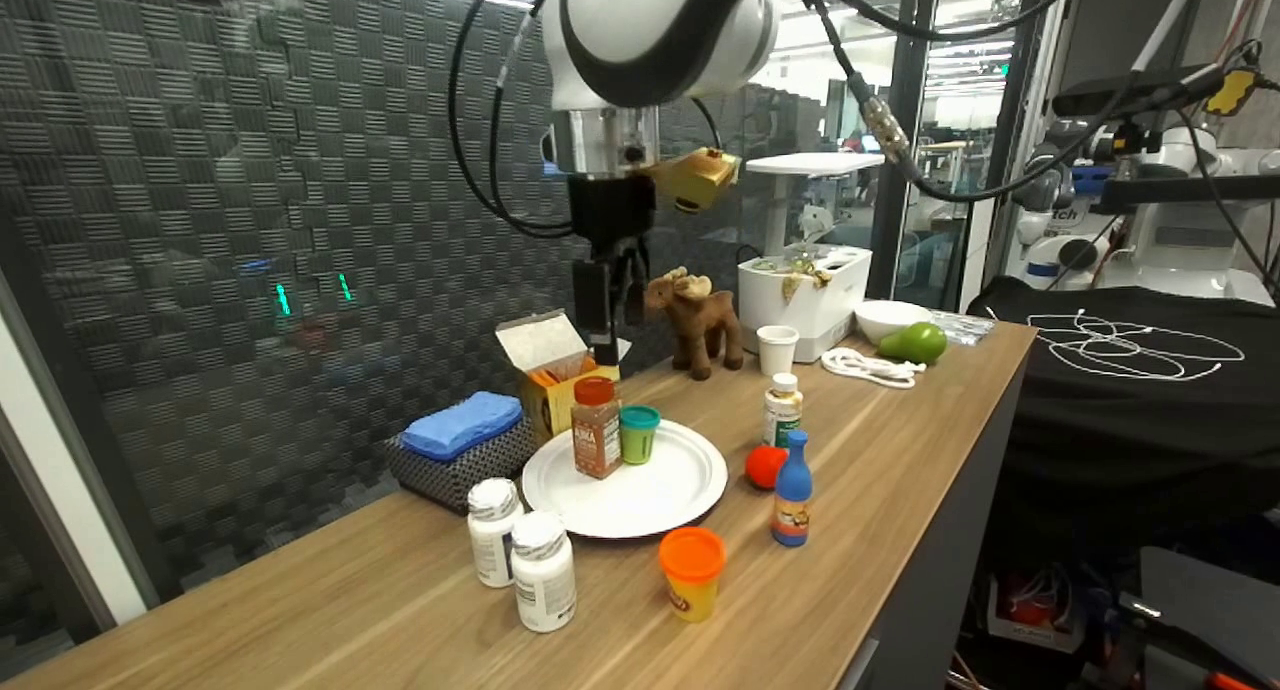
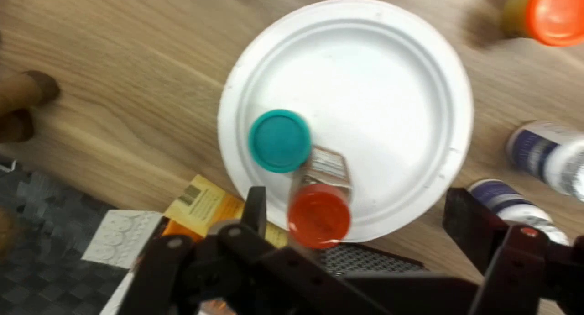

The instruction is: Put all the bottles and the orange ball in the plate

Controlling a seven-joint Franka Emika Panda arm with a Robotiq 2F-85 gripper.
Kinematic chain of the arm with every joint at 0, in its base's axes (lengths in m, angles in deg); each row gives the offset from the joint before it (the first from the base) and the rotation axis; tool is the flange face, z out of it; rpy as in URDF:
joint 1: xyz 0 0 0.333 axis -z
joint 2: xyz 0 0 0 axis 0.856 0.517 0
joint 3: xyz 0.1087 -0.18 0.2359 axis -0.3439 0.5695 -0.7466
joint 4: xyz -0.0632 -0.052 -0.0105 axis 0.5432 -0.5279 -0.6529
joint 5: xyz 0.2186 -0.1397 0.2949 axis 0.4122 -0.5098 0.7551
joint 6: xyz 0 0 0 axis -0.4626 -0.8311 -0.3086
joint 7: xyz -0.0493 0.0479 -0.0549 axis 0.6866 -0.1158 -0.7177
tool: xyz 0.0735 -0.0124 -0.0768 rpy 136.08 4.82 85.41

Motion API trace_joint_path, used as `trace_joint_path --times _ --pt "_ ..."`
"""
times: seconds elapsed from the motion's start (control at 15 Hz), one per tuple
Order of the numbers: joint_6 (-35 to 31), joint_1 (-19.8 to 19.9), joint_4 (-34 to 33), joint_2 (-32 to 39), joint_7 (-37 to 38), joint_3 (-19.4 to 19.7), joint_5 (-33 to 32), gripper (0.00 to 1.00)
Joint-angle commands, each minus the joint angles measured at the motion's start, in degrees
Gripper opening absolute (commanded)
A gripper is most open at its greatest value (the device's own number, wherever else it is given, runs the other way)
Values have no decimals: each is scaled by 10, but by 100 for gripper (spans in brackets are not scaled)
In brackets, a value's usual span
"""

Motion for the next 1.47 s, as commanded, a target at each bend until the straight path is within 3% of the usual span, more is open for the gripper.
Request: trace_joint_path --times 0.0,0.2,0.6,0.93,1.4 --pt "103 -19 -97 42 69 -18 72 100" --pt "116 -37 -150 84 153 -21 117 100" --pt "56 -79 -212 180 345 4 128 100" --pt "54 -104 -251 228 428 19 124 100" --pt "64 -126 -252 222 494 34 116 100"
